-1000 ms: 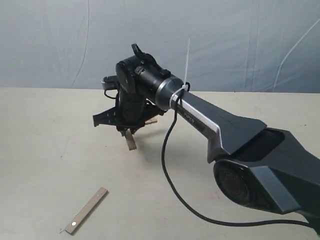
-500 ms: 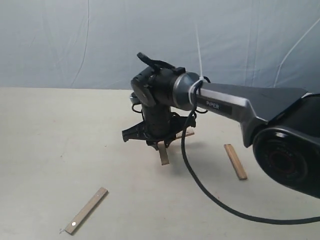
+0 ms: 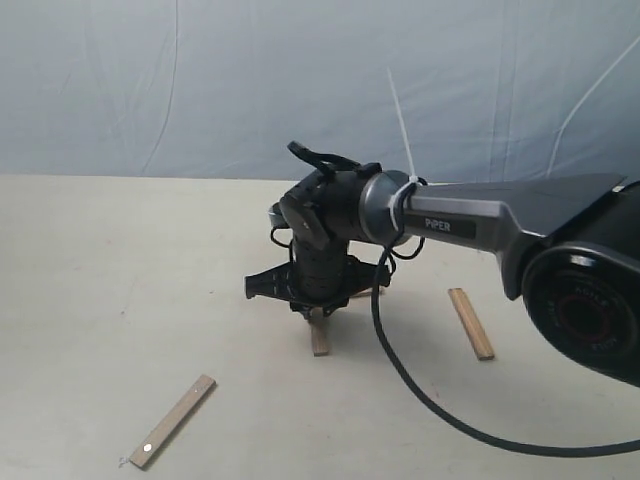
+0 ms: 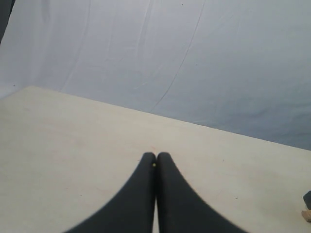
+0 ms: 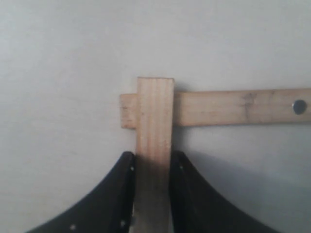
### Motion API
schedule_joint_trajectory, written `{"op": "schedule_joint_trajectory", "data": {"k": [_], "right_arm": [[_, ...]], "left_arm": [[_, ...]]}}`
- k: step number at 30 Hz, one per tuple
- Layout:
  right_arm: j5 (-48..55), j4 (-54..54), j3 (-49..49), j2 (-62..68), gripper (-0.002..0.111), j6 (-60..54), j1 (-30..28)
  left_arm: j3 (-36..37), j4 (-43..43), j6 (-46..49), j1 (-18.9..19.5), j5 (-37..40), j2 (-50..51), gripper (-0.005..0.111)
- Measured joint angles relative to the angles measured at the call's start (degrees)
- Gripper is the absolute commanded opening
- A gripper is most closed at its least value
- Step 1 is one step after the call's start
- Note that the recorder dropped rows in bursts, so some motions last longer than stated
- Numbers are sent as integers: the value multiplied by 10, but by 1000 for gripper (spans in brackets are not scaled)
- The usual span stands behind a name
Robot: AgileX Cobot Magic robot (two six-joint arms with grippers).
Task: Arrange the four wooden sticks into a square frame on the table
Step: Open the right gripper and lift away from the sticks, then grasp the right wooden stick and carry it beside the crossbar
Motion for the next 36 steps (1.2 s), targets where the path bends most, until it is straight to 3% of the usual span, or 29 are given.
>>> {"op": "schedule_joint_trajectory", "data": {"k": [4,5,6,7,9,13,17,21,26,36], "right_arm": [[-1,0,0,0,6,7,0],[-1,0,0,0,21,11,0],[-2,0,0,0,27,16,0],[-2,0,0,0,44,19,0],[-4,3,1,-1,51,24,0],[3,18,2,-56,49,-6,-13],[92,56,26,-140,30,-163,-86],[62,70,184,-213,42,-234,-177],[-27,85,295,-227,45,-264,-214],[-142,71,328,-186,44,-270,-220]], "left_arm": [[0,0,0,0,0,0,0],[0,0,0,0,0,0,0],[0,0,0,0,0,0,0],[0,0,0,0,0,0,0],[0,0,0,0,0,0,0],[0,0,0,0,0,0,0],[0,0,0,0,0,0,0],[0,0,0,0,0,0,0],[0,0,0,0,0,0,0],[0,0,0,0,0,0,0]]}}
